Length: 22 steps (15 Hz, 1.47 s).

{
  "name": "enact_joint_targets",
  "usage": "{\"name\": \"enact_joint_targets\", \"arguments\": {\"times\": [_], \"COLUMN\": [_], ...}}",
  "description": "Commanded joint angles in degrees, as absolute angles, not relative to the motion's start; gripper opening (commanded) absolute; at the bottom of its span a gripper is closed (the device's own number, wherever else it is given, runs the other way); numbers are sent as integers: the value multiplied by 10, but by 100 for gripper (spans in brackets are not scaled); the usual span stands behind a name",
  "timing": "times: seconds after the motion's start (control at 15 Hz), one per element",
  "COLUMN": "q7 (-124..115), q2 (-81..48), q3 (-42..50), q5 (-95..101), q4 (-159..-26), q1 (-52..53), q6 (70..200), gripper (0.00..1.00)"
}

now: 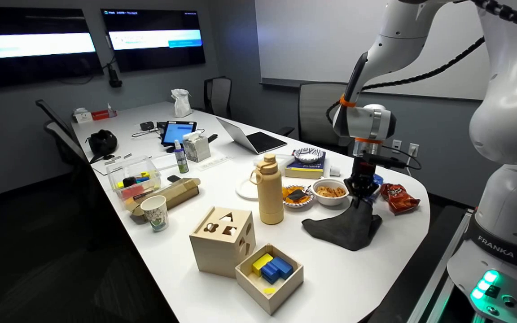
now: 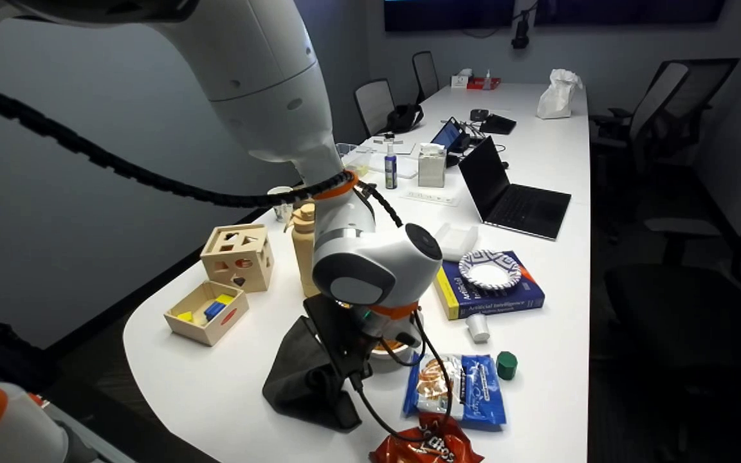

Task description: Unfold the towel.

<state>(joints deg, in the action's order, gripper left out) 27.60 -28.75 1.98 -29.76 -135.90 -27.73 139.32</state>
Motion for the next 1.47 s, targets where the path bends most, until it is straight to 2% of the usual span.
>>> {"name": "enact_joint_targets", "arguments": {"times": [0.0,0.8,1.07,1.4], "q7": [272,242,345,487], "q2": [-221,-42,73,212], "q3": [24,26,24,115], "q5": [-296,-282,-360,-416], "q4": [-1397,-1494,-1551,-1613], "q1": [-265,-155,-131,-118], "q6": [1396,1443,1386,1290], "gripper": [0,1,1,1]}}
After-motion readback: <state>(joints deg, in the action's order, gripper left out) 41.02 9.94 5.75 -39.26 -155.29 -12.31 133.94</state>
